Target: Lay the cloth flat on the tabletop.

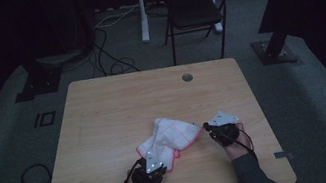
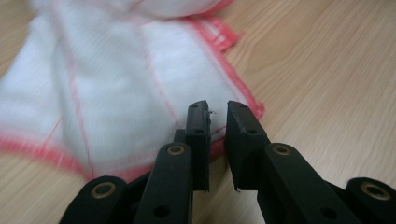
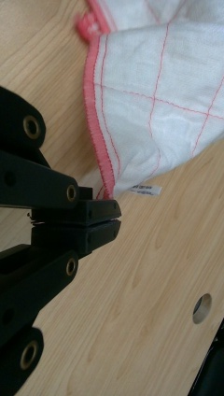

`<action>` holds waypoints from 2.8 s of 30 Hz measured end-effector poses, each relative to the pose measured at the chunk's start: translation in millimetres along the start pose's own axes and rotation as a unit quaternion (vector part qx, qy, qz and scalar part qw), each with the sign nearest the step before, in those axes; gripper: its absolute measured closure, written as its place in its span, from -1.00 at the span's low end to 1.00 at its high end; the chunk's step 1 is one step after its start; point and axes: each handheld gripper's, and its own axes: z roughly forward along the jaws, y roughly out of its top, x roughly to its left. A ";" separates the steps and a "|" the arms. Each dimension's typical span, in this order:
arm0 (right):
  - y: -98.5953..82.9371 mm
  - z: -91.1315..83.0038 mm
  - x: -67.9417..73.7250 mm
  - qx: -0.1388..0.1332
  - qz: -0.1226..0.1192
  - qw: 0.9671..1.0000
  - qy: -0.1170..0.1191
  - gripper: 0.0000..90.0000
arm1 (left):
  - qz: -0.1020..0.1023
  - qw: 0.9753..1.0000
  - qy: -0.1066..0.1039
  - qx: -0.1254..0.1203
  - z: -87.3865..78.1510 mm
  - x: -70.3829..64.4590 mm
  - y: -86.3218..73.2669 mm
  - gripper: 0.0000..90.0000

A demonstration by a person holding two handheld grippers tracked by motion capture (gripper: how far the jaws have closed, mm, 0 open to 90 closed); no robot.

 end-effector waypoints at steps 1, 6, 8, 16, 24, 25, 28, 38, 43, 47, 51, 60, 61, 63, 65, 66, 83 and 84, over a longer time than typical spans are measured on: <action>-1.1 -0.3 -0.6 0.001 0.002 1.000 -0.001 0.99 | -0.005 1.000 0.000 -0.001 -2.7 2.2 -3.0 0.78; -9.1 -2.1 -4.9 0.008 0.007 1.000 -0.004 0.99 | -0.013 1.000 0.010 0.004 -13.4 11.1 -12.9 0.78; -10.2 -2.5 -5.5 0.008 0.009 1.000 -0.005 0.99 | -0.018 1.000 0.014 0.003 -15.8 13.5 -15.6 0.78; -22.3 -10.0 -10.8 0.012 0.019 1.000 -0.008 0.99 | -0.018 0.999 0.026 0.009 -23.9 20.4 -22.4 0.80; -16.6 -19.7 -9.5 -0.001 0.014 1.000 -0.014 0.99 | -0.025 0.999 0.042 0.016 -29.7 27.1 -27.4 0.80; -15.5 -21.4 -9.4 -0.003 0.013 1.000 -0.019 0.99 | -0.031 0.998 0.044 0.018 -31.4 29.4 -29.0 0.80; -14.9 -25.8 -11.3 -0.004 0.017 1.000 -0.017 0.98 | -0.042 0.998 0.049 0.017 -36.1 34.9 -33.9 0.80; -15.8 -25.9 -12.8 -0.007 0.021 1.000 0.002 0.62 | -0.059 0.996 0.063 0.001 -43.0 49.7 -28.6 0.71; 2.7 -13.7 -2.8 -0.015 0.010 1.000 0.019 0.54 | -0.073 0.994 0.075 -0.018 -39.1 67.9 -13.6 0.60; 11.6 -4.0 3.7 -0.014 0.009 0.999 0.028 0.54 | -0.082 0.993 0.076 -0.028 -31.3 80.0 0.3 0.54; 26.2 13.5 13.7 -0.015 0.009 0.999 0.047 0.53 | -0.079 0.994 0.073 -0.026 -16.2 89.6 16.0 0.45; 54.6 44.3 26.2 -0.016 0.032 0.995 0.089 0.42 | -0.108 0.994 0.010 -0.028 12.1 113.7 30.0 0.17; 58.0 47.9 27.8 -0.015 0.035 0.995 0.092 0.41 | -0.110 0.994 0.007 -0.027 13.5 114.8 30.2 0.17; 64.7 54.5 30.7 -0.014 0.035 0.995 0.096 0.39 | -0.114 0.993 0.003 -0.023 16.3 116.3 30.0 0.15; 71.8 60.7 34.2 -0.010 0.035 0.995 0.098 0.37 | -0.118 0.993 0.003 -0.015 19.2 117.6 29.2 0.15; 75.1 63.7 36.0 -0.009 0.032 0.995 0.097 0.37 | -0.119 0.993 0.003 -0.011 20.3 118.5 28.4 0.15; 97.5 112.2 48.4 0.059 0.069 0.986 0.141 0.51 | -0.106 0.994 0.016 0.000 19.0 115.4 34.0 0.88; 97.0 112.0 50.3 0.064 0.064 0.986 0.137 0.66 | -0.102 0.995 0.018 -0.002 16.7 114.9 35.5 0.92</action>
